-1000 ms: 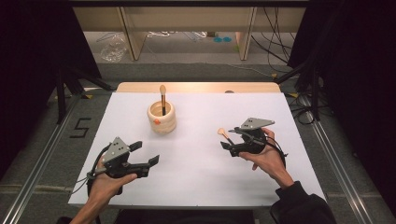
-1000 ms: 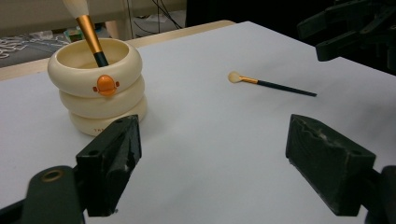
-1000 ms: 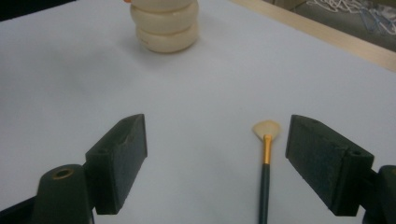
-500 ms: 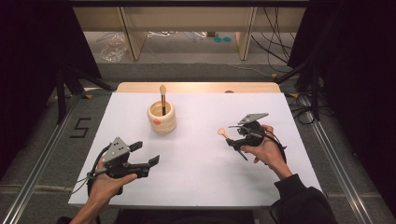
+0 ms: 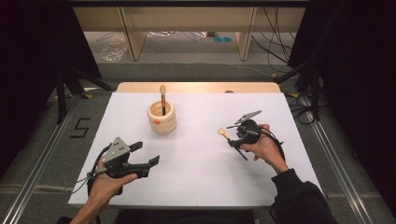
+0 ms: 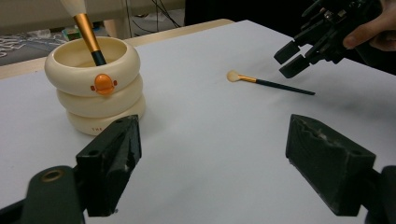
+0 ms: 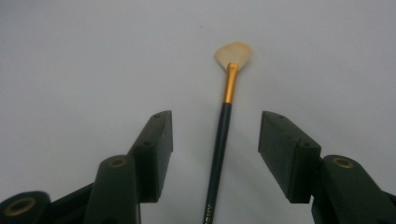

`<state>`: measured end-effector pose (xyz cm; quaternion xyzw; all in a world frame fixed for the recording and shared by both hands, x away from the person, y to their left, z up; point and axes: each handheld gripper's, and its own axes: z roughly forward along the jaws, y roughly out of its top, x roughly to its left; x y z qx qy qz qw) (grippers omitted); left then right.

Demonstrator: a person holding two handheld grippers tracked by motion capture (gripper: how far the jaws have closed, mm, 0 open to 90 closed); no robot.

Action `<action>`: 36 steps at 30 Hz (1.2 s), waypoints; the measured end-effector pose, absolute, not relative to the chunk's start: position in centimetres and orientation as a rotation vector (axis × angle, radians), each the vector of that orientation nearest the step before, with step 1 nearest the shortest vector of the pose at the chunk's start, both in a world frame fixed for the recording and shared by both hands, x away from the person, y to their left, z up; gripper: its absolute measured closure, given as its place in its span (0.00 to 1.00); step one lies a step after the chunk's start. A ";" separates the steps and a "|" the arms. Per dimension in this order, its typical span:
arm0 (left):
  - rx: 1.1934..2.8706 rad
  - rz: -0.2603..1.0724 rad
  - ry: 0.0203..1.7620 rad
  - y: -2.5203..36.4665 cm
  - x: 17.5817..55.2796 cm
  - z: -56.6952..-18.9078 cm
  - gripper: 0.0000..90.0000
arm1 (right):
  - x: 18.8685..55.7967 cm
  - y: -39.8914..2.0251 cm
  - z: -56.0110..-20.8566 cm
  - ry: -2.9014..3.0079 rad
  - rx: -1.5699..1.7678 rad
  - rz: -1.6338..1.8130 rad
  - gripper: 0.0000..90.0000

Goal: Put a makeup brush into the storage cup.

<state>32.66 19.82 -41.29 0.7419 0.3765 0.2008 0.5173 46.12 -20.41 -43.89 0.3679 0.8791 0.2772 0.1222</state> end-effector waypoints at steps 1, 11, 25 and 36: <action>1.778 0.480 0.905 19.8 32.6 -41.3 0.20 | 46.3 -20.3 -43.9 2.572 1.084 0.795 0.53; 1.778 0.476 0.907 19.8 32.6 -41.3 0.20 | 47.5 -20.0 -44.7 2.633 1.090 0.699 0.63; 1.779 0.470 0.896 19.9 32.7 -41.3 0.20 | 48.8 -19.4 -45.3 2.703 1.084 0.577 0.72; 1.772 0.460 0.918 19.8 32.6 -41.2 0.21 | 49.4 -19.2 -45.8 2.767 1.082 0.512 0.80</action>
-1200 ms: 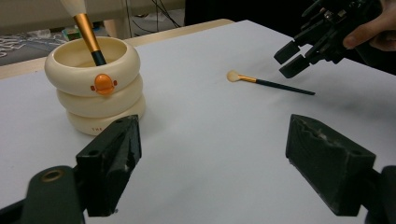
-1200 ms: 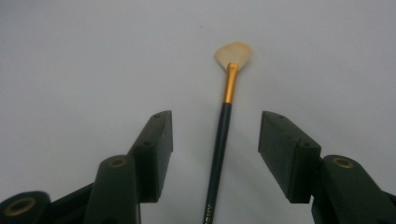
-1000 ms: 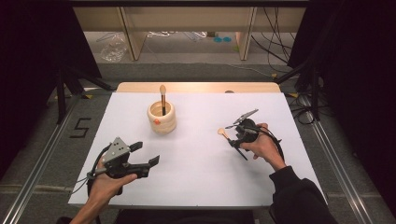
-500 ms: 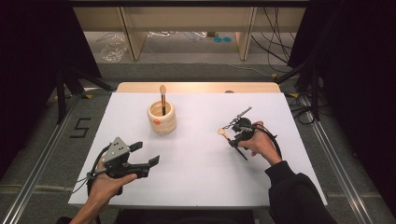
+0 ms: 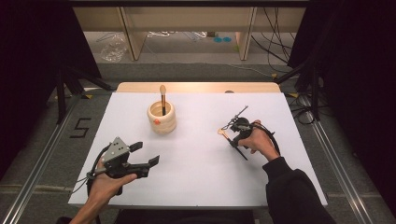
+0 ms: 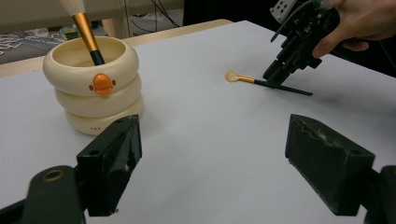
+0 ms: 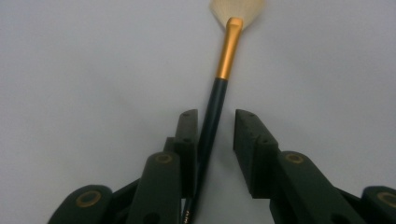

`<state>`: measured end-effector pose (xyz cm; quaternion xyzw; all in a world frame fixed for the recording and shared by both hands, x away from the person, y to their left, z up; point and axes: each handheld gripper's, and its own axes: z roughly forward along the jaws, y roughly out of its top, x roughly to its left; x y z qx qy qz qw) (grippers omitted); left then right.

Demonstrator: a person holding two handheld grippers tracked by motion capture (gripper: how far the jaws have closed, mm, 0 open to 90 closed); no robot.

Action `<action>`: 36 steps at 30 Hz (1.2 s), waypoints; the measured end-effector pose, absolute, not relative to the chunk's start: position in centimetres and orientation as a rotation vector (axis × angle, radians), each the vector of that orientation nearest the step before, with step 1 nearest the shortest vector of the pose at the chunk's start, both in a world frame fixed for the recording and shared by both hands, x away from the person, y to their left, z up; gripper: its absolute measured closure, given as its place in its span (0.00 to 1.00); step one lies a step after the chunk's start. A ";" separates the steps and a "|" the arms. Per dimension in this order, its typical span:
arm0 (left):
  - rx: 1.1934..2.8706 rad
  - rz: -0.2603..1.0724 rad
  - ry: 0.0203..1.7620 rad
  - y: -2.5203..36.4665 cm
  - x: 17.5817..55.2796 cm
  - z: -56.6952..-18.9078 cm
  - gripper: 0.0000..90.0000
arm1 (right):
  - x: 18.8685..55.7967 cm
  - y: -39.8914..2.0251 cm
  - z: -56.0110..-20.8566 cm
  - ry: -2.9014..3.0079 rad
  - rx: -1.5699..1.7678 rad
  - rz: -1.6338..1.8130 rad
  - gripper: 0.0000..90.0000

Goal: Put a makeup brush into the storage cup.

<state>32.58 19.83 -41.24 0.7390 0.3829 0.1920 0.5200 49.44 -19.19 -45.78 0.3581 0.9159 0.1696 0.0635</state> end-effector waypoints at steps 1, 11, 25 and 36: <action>1.780 0.468 0.906 19.9 32.6 -41.2 0.21 | 49.4 -19.2 -45.8 2.767 1.082 0.507 0.81; 1.779 0.464 0.906 19.9 32.6 -41.2 0.21 | 49.7 -19.0 -45.7 2.797 1.051 0.453 0.87; 1.769 0.455 0.919 19.9 32.6 -41.2 0.22 | 49.8 -18.6 -45.5 2.837 1.066 0.372 0.93; 1.773 0.463 0.909 19.9 32.6 -41.1 0.23 | 49.8 -18.4 -45.4 2.849 1.012 0.336 0.93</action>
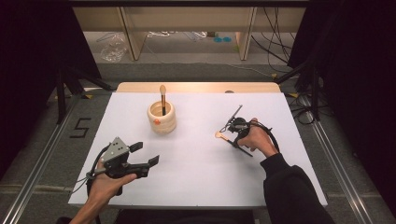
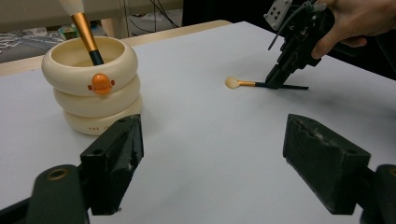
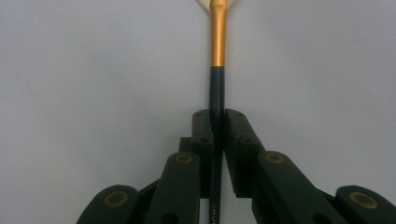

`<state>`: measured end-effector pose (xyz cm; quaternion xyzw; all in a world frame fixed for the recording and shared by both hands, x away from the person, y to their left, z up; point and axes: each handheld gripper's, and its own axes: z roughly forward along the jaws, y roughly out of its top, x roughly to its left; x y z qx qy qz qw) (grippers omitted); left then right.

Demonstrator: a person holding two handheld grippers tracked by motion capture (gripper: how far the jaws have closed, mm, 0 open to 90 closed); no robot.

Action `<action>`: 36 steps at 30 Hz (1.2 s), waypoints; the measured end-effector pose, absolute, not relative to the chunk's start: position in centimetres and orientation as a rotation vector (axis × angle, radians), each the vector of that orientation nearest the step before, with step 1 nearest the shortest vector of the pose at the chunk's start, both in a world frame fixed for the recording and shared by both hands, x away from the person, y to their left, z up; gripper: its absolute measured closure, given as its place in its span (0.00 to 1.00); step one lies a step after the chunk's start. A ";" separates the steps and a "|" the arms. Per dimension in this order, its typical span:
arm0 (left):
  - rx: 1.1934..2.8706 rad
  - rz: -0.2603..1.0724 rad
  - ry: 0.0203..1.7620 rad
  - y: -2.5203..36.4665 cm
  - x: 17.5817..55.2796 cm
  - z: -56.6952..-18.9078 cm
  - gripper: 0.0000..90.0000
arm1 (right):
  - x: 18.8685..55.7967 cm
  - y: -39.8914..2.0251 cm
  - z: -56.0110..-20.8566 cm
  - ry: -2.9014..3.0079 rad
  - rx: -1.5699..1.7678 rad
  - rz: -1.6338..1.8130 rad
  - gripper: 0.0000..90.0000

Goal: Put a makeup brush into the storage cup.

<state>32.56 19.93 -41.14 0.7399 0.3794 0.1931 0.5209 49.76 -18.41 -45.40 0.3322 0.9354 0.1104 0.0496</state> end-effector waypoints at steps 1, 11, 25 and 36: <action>1.773 0.463 0.909 19.9 32.6 -41.1 0.23 | 49.8 -18.4 -45.4 2.851 1.002 0.334 0.93; 1.771 0.461 0.911 20.0 32.6 -41.1 0.23 | 49.7 -18.6 -45.2 2.842 0.969 0.352 0.93; 1.766 0.460 0.914 20.1 32.7 -41.2 0.24 | 49.7 -19.9 -42.5 2.728 0.974 0.700 0.93; 1.726 0.393 0.954 20.3 33.0 -41.4 0.24 | 48.0 -19.3 -39.7 2.634 0.890 0.956 0.93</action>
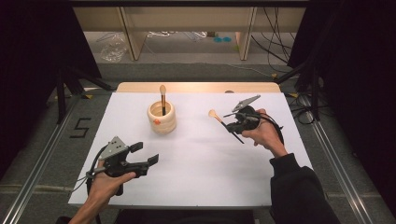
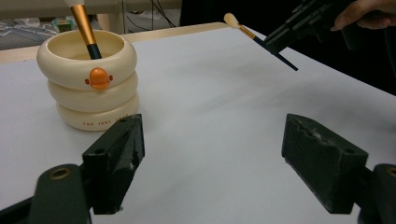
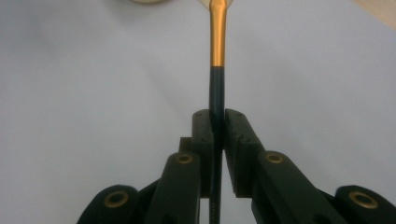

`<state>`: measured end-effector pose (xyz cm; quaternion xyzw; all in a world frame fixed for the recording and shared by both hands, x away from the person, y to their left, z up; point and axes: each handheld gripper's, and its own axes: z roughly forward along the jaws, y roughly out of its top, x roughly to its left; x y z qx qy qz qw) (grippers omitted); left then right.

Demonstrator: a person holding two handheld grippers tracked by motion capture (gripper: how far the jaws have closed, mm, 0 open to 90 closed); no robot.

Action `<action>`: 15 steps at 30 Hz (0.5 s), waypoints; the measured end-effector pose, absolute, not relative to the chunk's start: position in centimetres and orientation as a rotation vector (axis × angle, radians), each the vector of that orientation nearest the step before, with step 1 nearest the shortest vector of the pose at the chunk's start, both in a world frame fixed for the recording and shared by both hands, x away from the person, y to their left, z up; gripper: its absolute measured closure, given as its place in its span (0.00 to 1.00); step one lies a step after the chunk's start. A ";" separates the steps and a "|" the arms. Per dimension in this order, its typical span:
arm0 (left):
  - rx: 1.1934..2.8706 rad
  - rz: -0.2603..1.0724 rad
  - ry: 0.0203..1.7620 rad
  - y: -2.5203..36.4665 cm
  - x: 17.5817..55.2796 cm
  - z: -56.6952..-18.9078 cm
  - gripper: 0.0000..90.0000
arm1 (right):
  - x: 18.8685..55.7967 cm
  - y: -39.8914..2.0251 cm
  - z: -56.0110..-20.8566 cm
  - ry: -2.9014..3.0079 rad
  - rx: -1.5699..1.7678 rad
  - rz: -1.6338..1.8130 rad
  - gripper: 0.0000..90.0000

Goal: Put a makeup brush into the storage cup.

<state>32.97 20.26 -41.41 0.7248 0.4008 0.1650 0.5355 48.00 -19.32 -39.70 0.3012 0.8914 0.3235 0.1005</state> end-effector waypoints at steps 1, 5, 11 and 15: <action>1.721 0.389 0.960 20.3 33.0 -41.4 0.24 | 47.8 -19.2 -39.4 2.633 0.868 0.977 0.93; 1.711 0.388 0.958 20.2 33.0 -41.4 0.24 | 47.1 -18.2 -38.6 2.617 0.804 1.060 0.93; 1.690 0.393 0.953 20.1 33.1 -41.3 0.24 | 46.0 -17.1 -37.5 2.592 0.731 1.175 0.93; 1.689 0.395 0.930 19.9 33.2 -41.2 0.24 | 45.1 -16.4 -36.7 2.587 0.671 1.229 0.93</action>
